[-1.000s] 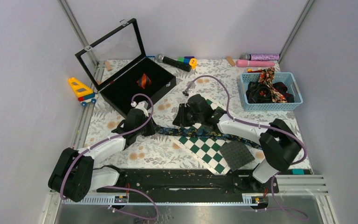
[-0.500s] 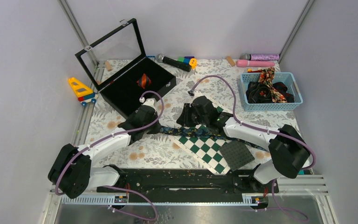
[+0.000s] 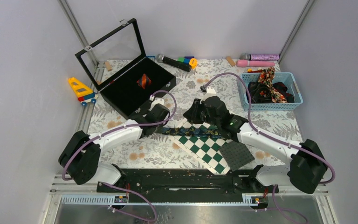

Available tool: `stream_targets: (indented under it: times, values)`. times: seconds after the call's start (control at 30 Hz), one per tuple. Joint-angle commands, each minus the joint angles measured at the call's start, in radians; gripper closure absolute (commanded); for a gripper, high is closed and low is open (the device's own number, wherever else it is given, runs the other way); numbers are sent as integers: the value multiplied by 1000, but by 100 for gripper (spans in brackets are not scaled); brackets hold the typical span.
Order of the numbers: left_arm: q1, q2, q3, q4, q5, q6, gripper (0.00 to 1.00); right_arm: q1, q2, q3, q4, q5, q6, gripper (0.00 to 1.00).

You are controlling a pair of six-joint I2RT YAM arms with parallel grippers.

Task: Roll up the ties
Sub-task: Roll the tie at the center of the board.

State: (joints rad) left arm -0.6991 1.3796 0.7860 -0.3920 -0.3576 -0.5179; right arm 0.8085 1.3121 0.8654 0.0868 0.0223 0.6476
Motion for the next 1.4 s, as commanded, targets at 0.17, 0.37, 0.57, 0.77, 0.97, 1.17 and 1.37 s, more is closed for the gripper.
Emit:
stream_targets:
  times: [0.17, 0.37, 0.57, 0.77, 0.97, 1.17, 1.37]
  values:
    - [-65, 79, 152, -192, -242, 19, 100, -24, -94, -22, -22, 86, -33, 77]
    - [-98, 128, 205, -266, -314, 23, 100, -28, -130, -31, -21, 94, -28, 77]
    - [-125, 188, 246, -346, -412, 15, 100, -30, -188, -38, -46, 150, -39, 75]
    - [-149, 240, 278, -379, -443, 8, 100, -31, -267, 17, -217, 288, -67, 73]
    - [-176, 319, 317, -421, -502, -1, 100, -34, -360, 20, -272, 362, -130, 72]
    - [-197, 373, 339, -455, -544, -14, 100, -34, -405, 39, -319, 389, -160, 71]
    - [-215, 404, 348, -457, -543, -16, 100, -34, -422, 35, -320, 393, -164, 71]
